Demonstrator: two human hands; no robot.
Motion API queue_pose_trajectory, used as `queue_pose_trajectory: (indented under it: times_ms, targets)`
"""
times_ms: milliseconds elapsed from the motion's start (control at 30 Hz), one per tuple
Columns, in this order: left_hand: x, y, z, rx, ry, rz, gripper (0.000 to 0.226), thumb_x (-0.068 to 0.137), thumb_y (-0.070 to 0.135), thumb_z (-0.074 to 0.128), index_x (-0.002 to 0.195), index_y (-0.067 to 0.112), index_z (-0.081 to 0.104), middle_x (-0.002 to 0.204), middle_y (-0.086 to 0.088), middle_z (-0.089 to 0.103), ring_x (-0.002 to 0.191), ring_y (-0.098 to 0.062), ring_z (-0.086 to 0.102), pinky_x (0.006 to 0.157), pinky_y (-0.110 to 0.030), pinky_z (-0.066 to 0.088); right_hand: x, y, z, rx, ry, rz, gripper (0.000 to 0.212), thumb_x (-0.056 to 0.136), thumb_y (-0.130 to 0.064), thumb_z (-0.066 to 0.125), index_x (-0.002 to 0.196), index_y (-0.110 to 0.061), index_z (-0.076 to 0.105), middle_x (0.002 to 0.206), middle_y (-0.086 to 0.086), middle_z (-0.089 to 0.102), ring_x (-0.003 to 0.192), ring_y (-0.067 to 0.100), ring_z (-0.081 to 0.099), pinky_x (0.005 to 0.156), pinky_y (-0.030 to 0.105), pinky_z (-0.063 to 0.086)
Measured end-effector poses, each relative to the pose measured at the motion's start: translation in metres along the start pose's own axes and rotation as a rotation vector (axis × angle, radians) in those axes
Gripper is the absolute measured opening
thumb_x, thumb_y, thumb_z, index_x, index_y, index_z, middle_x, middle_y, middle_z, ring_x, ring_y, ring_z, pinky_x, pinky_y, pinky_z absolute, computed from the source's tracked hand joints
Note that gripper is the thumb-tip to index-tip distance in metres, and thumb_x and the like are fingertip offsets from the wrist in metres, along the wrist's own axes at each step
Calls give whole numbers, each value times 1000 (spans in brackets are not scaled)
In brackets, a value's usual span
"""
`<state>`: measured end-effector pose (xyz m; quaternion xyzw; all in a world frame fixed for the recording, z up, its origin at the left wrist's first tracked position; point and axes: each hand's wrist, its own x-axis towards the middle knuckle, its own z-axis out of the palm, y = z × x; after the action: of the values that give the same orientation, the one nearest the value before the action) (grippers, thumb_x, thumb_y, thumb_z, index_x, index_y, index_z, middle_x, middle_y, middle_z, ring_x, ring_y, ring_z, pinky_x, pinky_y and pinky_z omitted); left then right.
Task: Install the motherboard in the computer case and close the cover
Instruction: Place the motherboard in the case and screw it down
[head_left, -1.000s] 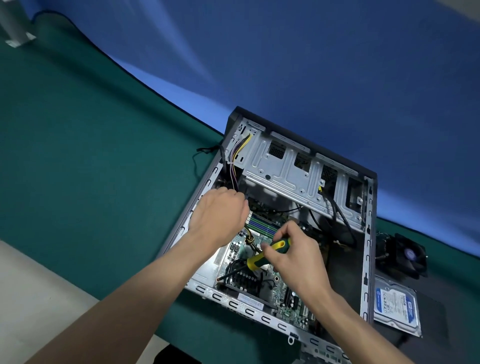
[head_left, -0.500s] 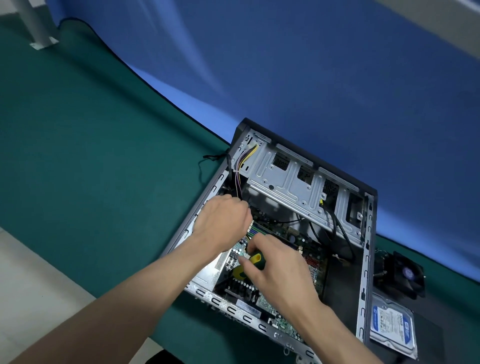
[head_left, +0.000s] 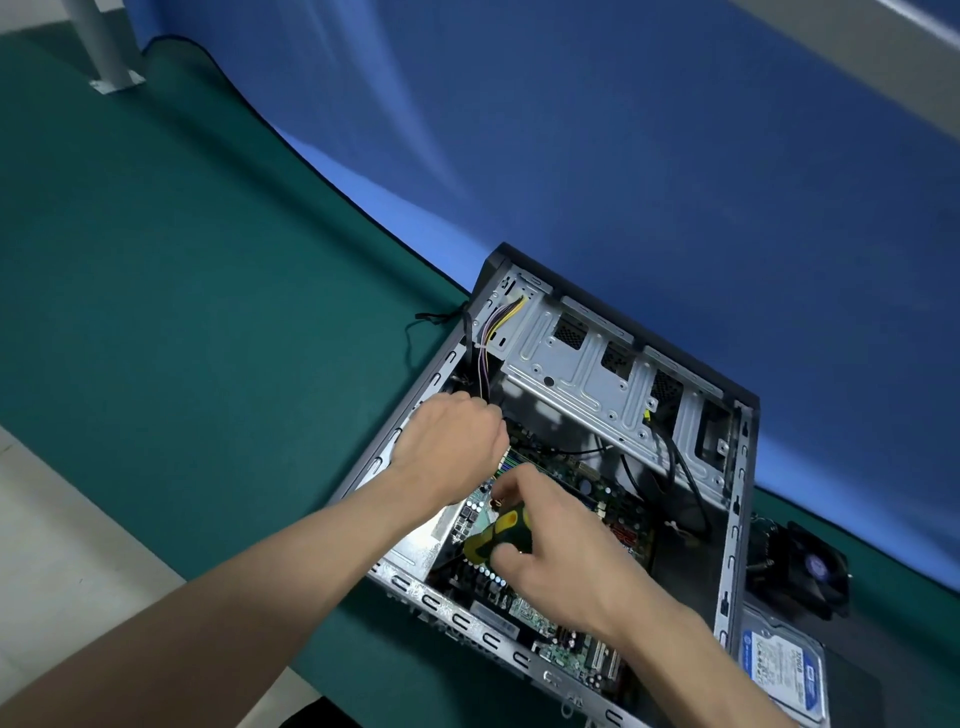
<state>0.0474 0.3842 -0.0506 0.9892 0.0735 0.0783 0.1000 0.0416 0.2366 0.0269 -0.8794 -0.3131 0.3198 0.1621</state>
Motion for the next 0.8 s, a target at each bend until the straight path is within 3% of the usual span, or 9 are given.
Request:
queue_pose_trajectory:
  times_ms: [100, 167, 267, 433, 567, 633, 800]
  targets:
    - [0, 0, 0, 0, 16, 8, 28, 95, 26, 36, 70, 22, 45, 78, 0, 66, 76, -21, 58, 73, -31, 42, -2, -1, -6, -92, 4, 10, 22, 93, -37, 52, 110, -25, 44, 99, -3, 59, 80, 19, 54, 65, 30, 38]
    - [-1, 1, -1, -17, 29, 2, 26, 94, 26, 37, 69, 23, 44, 77, -1, 66, 75, -21, 58, 70, -30, 40, -2, -6, -6, -203, 50, 40, 30, 96, -47, 46, 106, -20, 49, 93, 3, 65, 81, 27, 60, 64, 34, 42]
    - [-1, 1, -1, 5, 21, 11, 27, 93, 26, 42, 66, 24, 44, 72, 1, 66, 70, -20, 58, 65, -29, 39, 0, -13, -2, -328, 73, 85, 39, 97, -55, 36, 96, -17, 45, 95, 8, 66, 88, 32, 61, 62, 34, 34]
    - [-1, 1, -2, -2, 10, 2, 27, 92, 26, 42, 65, 23, 44, 71, 0, 65, 71, -21, 58, 65, -30, 38, 0, -15, -7, -219, -85, 50, 31, 95, -38, 50, 116, -17, 41, 114, 7, 58, 101, 32, 56, 77, 37, 44]
    - [-2, 2, -5, 18, 3, 12, 28, 91, 24, 45, 64, 22, 43, 69, 1, 63, 67, -20, 56, 62, -29, 36, 1, -19, -3, -372, 31, 109, 42, 98, -51, 37, 107, -12, 52, 102, 12, 65, 95, 33, 61, 65, 33, 35]
    - [-3, 3, -7, 35, -10, 18, 29, 89, 22, 50, 61, 22, 42, 65, 1, 63, 64, -20, 56, 59, -29, 37, 1, -19, -3, -393, 42, 154, 49, 99, -55, 30, 106, -12, 51, 104, 11, 65, 94, 32, 61, 66, 33, 33]
    - [-1, 2, -5, 8, -14, -5, 28, 93, 24, 41, 65, 20, 44, 72, 1, 63, 73, -20, 57, 64, -28, 35, -3, -18, -6, -198, -77, 97, 28, 97, -39, 43, 118, -22, 35, 118, 4, 51, 92, 29, 54, 71, 35, 36]
